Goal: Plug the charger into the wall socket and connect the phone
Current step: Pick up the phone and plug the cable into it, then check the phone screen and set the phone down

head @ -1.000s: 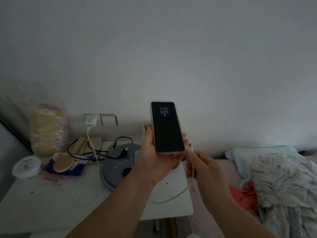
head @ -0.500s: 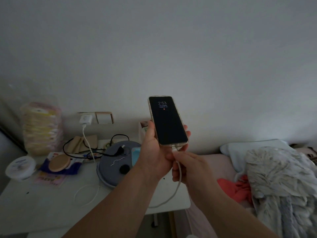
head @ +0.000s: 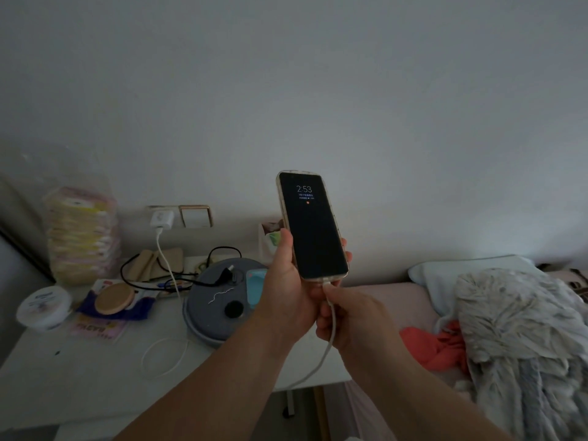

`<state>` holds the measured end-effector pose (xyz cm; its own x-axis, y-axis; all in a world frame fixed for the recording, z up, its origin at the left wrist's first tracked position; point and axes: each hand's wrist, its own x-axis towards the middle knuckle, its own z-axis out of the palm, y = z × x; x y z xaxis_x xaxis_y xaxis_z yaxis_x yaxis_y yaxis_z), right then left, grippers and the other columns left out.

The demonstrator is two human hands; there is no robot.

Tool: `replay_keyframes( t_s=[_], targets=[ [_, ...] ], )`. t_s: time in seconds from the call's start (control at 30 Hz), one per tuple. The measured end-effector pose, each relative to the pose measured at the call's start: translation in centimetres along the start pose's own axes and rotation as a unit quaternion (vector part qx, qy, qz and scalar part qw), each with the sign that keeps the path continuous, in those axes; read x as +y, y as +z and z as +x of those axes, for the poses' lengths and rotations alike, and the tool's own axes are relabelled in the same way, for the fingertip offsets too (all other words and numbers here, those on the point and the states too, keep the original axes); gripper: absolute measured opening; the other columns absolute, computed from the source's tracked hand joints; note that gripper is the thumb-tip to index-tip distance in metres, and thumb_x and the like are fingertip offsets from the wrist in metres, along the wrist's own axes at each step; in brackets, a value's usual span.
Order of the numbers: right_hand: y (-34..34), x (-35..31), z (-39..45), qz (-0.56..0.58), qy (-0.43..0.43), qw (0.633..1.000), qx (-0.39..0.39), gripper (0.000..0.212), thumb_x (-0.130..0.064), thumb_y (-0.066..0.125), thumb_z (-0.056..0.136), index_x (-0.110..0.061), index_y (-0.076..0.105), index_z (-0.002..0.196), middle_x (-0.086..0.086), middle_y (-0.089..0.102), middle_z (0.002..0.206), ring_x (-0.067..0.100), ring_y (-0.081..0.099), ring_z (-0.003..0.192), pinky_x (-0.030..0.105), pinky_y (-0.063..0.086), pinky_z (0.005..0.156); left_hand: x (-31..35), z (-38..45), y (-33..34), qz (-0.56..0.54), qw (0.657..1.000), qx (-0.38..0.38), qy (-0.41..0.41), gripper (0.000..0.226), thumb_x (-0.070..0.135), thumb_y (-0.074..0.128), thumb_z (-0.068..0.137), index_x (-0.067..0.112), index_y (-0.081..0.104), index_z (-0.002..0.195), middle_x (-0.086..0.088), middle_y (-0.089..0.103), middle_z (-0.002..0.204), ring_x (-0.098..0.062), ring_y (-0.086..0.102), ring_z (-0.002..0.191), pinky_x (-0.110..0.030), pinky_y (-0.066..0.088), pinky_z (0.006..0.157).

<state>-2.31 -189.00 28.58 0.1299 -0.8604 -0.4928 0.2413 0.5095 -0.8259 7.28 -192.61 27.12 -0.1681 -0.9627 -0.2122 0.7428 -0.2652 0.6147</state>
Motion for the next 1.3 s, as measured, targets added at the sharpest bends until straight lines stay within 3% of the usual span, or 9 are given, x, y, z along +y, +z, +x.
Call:
replay_keyframes(
  t_s=[0.13, 0.47, 0.63, 0.73, 0.87, 1.0, 1.1, 1.2, 1.3],
  targets=[
    [-0.4, 0.6, -0.2, -0.012, -0.031, 0.999, -0.013, 0.029, -0.011, 0.045, 0.091, -0.005, 0.064, 0.070, -0.002, 0.056, 0.044, 0.009, 0.052, 0.043, 0.023, 0.045, 0.049, -0.3, -0.4, -0.2, 0.008, 1.000, -0.021, -0.003, 0.071, 0.060, 0.027, 0.087, 0.008, 0.054, 0.127, -0.021, 0.056, 0.118, -0.029, 0.056, 0.104, -0.048, 0.033, 0.109],
    [-1.7, 0.0, -0.2, -0.027, -0.053, 0.998, -0.037, 0.016, -0.005, 0.049, 0.088, -0.003, 0.063, 0.082, 0.008, 0.062, 0.067, 0.017, 0.058, 0.062, 0.027, 0.050, 0.064, 0.0, -0.8, -0.7, -0.009, 1.000, -0.022, -0.008, 0.065, 0.054, 0.033, 0.086, 0.009, 0.052, 0.128, -0.027, 0.053, 0.133, -0.037, 0.054, 0.114, -0.053, 0.041, 0.104],
    [-2.3, -1.3, 1.4, -0.031, -0.118, 0.992, 0.031, 0.027, -0.009, 0.053, 0.087, -0.006, 0.060, 0.114, 0.021, 0.066, 0.103, 0.027, 0.060, 0.089, 0.042, 0.049, 0.084, -0.3, -0.2, -1.3, 0.012, 1.000, 0.000, 0.005, 0.047, 0.040, 0.034, 0.092, 0.012, 0.071, 0.101, -0.011, 0.074, 0.097, -0.024, 0.069, 0.089, -0.037, 0.055, 0.082],
    [-2.2, -2.0, 2.3, -0.030, -0.149, 0.988, 0.028, 0.029, -0.004, 0.051, 0.087, -0.013, 0.057, 0.114, 0.010, 0.065, 0.095, 0.022, 0.060, 0.082, 0.032, 0.047, 0.072, -0.5, -0.1, -1.3, 0.018, 1.000, -0.015, -0.015, 0.045, 0.040, 0.042, 0.085, 0.013, 0.078, 0.083, -0.006, 0.077, 0.087, -0.019, 0.072, 0.075, -0.032, 0.057, 0.074],
    [-2.4, -1.2, 3.4, -0.056, -0.151, 0.987, 0.008, 0.030, 0.001, 0.047, 0.088, -0.016, 0.055, 0.112, -0.002, 0.067, 0.088, 0.006, 0.066, 0.067, 0.018, 0.053, 0.059, -0.7, 0.1, -2.0, 0.019, 0.999, 0.012, -0.048, 0.046, 0.037, 0.040, 0.089, 0.007, 0.063, 0.116, -0.013, 0.068, 0.109, -0.024, 0.065, 0.087, -0.042, 0.046, 0.094],
    [-3.2, 0.5, 4.7, -0.083, -0.142, 0.986, -0.001, 0.036, 0.008, 0.046, 0.088, -0.010, 0.053, 0.119, 0.002, 0.065, 0.095, -0.002, 0.066, 0.061, 0.012, 0.054, 0.059, -1.5, 0.9, -4.1, 0.106, 0.988, 0.097, -0.049, 0.037, 0.024, 0.044, 0.090, 0.004, 0.063, 0.114, -0.012, 0.072, 0.108, -0.026, 0.068, 0.092, -0.038, 0.051, 0.090],
    [-4.1, 1.9, 6.1, -0.107, -0.106, 0.989, -0.003, 0.041, 0.011, 0.043, 0.088, 0.001, 0.049, 0.127, 0.007, 0.062, 0.103, -0.005, 0.065, 0.056, 0.010, 0.052, 0.056, -2.7, 1.6, -6.3, 0.192, 0.966, 0.163, -0.060, 0.019, 0.012, 0.048, 0.088, 0.012, 0.067, 0.087, -0.002, 0.075, 0.080, -0.013, 0.070, 0.066, -0.025, 0.050, 0.066],
    [-5.0, 3.8, 7.4, -0.145, -0.059, 0.988, 0.006, 0.041, 0.012, 0.042, 0.088, 0.003, 0.048, 0.128, 0.019, 0.059, 0.117, -0.004, 0.065, 0.054, 0.007, 0.050, 0.052, -4.2, 2.0, -8.3, 0.218, 0.951, 0.196, -0.100, 0.016, 0.005, 0.051, 0.086, 0.009, 0.067, 0.084, 0.005, 0.074, 0.063, -0.005, 0.067, 0.050, -0.014, 0.051, 0.049],
    [-6.1, 6.5, 9.0, -0.185, -0.010, 0.982, 0.028, 0.041, 0.007, 0.045, 0.089, 0.000, 0.048, 0.129, 0.018, 0.059, 0.119, 0.002, 0.061, 0.067, 0.006, 0.050, 0.052, -6.0, 2.8, -10.5, 0.236, 0.935, 0.223, -0.140, 0.025, 0.004, 0.055, 0.084, -0.003, 0.065, 0.106, -0.010, 0.071, 0.092, -0.007, 0.067, 0.053, -0.014, 0.052, 0.050]
  ],
)
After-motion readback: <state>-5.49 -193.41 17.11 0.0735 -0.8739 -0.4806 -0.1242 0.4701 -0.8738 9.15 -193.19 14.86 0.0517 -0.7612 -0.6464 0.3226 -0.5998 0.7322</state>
